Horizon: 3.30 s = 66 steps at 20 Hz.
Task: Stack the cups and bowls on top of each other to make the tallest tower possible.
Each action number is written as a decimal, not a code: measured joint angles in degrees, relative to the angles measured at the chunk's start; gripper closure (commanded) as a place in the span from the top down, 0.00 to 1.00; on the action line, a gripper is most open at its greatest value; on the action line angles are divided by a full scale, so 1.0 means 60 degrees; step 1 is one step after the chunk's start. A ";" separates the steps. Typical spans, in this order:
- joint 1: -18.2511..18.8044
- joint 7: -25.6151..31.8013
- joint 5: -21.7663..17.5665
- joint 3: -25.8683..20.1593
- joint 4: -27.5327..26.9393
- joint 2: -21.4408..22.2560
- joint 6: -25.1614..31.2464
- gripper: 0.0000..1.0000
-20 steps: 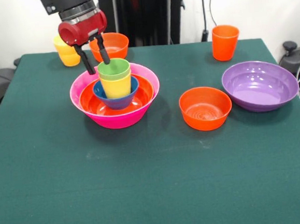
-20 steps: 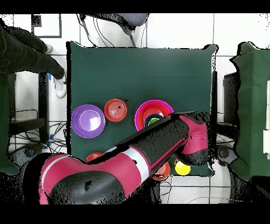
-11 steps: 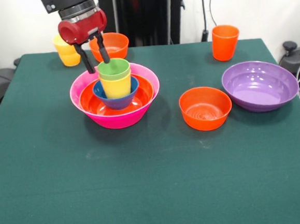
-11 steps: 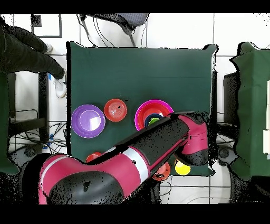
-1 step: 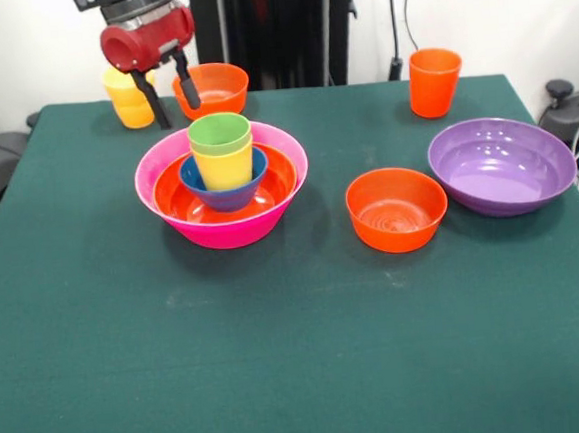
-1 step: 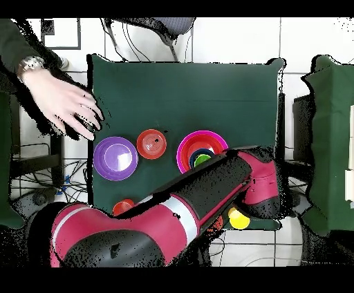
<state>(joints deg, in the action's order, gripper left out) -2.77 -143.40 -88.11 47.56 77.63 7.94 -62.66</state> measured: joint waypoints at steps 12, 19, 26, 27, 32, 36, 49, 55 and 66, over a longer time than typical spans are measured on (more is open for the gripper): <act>0.0553 0.0000 -0.0659 0.0123 0.0003 0.0550 -0.0410 1.00; 0.0682 0.0000 -0.0780 0.0139 0.0006 0.0683 -0.0449 1.00; 0.0935 0.0000 -0.0801 0.0139 -0.0013 0.0715 -0.0449 1.00; 0.0974 0.0000 -0.0810 0.0139 -0.0018 0.0714 -0.0449 1.00; 0.1248 0.0000 -0.0839 0.0140 -0.0025 0.0714 -0.0449 1.00; 0.1358 0.0000 -0.0839 0.0139 -0.0045 0.0714 -0.0449 1.00; 0.1493 -0.0006 -0.0821 0.0139 -0.0110 0.0766 -0.0461 1.00; 0.1534 -0.0012 -0.0815 0.0139 -0.0109 0.0903 -0.0721 1.00; 0.1423 -0.0118 -0.0815 0.0140 -0.0108 0.1221 -0.0824 1.00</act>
<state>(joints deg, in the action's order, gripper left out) 5.77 -144.10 -93.00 48.40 76.98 15.27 -67.60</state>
